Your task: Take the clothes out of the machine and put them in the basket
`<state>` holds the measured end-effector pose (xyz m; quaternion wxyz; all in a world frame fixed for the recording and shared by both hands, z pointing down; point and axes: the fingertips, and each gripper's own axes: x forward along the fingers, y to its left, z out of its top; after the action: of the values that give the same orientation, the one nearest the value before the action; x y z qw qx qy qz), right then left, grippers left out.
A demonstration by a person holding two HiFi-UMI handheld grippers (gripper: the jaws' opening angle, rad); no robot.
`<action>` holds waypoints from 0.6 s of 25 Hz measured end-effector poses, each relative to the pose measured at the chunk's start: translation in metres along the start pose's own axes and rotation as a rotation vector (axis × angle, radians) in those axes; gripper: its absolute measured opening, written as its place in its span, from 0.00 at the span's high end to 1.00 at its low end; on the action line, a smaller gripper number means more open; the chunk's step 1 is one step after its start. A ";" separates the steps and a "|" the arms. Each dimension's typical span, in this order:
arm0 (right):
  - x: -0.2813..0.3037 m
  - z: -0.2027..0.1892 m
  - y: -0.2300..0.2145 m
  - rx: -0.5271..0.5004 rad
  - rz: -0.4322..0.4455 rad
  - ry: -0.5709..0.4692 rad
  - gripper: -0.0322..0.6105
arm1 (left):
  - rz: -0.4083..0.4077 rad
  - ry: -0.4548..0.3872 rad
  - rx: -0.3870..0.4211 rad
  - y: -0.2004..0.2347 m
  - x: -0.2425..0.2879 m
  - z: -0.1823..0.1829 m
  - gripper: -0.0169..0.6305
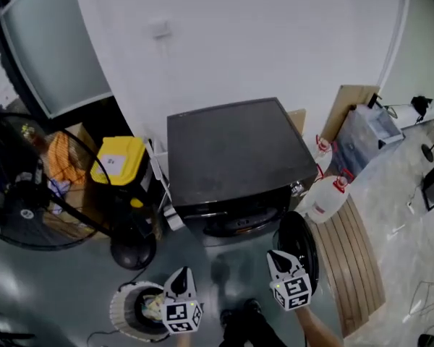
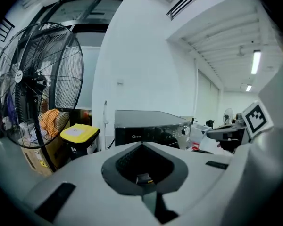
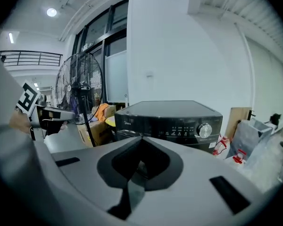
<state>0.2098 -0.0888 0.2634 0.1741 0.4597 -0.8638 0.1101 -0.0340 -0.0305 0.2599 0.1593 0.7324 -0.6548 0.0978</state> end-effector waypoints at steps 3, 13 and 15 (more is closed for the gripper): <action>-0.012 0.035 -0.001 -0.008 0.008 -0.032 0.92 | -0.002 0.001 0.018 -0.005 -0.013 0.020 0.95; -0.047 0.114 -0.008 -0.047 -0.005 -0.103 0.92 | 0.009 -0.079 0.032 -0.002 -0.036 0.103 0.95; -0.053 0.123 -0.011 -0.055 -0.009 -0.111 0.92 | 0.010 -0.099 0.020 -0.005 -0.038 0.117 0.95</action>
<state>0.2218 -0.0978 0.1295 0.1388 0.4642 -0.8728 0.0599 -0.0419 -0.0366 0.1376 0.1189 0.7345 -0.6645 0.0691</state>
